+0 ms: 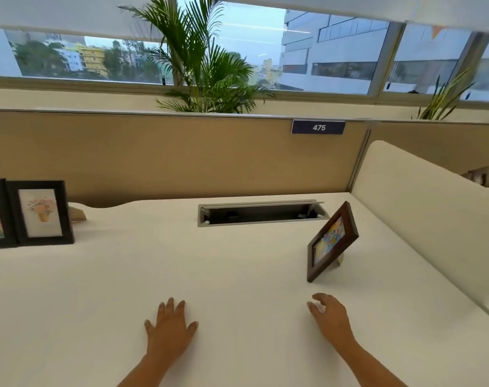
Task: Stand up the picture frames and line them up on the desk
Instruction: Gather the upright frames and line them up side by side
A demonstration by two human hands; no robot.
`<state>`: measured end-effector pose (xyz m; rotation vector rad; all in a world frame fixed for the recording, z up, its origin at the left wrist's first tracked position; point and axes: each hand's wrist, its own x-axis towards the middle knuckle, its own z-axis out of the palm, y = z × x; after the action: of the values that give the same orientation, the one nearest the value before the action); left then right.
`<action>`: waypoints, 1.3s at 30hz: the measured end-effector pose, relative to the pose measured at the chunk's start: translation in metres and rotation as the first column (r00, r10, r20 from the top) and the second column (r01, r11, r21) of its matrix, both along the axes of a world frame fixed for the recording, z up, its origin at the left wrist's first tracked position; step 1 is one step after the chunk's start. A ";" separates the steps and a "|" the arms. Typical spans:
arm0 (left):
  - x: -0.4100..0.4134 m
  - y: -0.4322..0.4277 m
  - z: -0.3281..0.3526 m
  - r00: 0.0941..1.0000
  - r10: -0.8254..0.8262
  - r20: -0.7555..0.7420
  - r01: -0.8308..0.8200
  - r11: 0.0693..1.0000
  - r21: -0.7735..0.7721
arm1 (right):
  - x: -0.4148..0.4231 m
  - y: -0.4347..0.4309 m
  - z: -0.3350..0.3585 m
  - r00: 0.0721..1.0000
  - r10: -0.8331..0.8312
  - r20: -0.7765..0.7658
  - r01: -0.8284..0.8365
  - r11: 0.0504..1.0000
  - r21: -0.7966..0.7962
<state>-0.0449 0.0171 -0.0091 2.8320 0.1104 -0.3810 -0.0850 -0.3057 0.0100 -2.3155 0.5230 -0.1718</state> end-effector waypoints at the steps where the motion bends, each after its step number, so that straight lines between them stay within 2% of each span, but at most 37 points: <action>1: 0.000 -0.004 0.001 1.000 0.007 -0.008 -0.007 1.000 -0.006 | 0.002 -0.007 0.003 0.999 -0.027 0.024 0.026 0.999 0.030; 6: -0.002 -0.020 0.002 0.999 0.036 -0.020 -0.036 0.999 -0.004 | 0.021 -0.023 0.025 0.981 -0.157 0.111 0.125 0.960 0.250; 15: -0.006 -0.026 0.001 0.997 0.072 -0.011 -0.072 0.997 -0.017 | 0.055 -0.025 0.035 0.956 -0.257 0.141 0.175 0.886 0.430; 26: -0.008 -0.027 -0.001 0.996 0.091 0.018 -0.091 0.995 -0.027 | 0.073 -0.030 0.036 0.939 -0.310 0.152 0.251 0.915 0.316; 33: -0.009 -0.024 -0.004 0.996 0.080 0.037 -0.078 0.996 -0.033 | 0.069 -0.023 0.035 0.903 -0.356 0.242 0.280 0.912 0.299; 39: -0.014 -0.015 -0.006 0.997 0.051 0.065 -0.048 0.998 -0.050 | 0.059 -0.014 0.036 0.903 -0.360 0.232 0.287 0.911 0.296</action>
<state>-0.0592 0.0019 -0.0154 2.7850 0.1559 -0.2753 -0.0262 -0.3199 0.0465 -1.8965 0.7379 -0.5565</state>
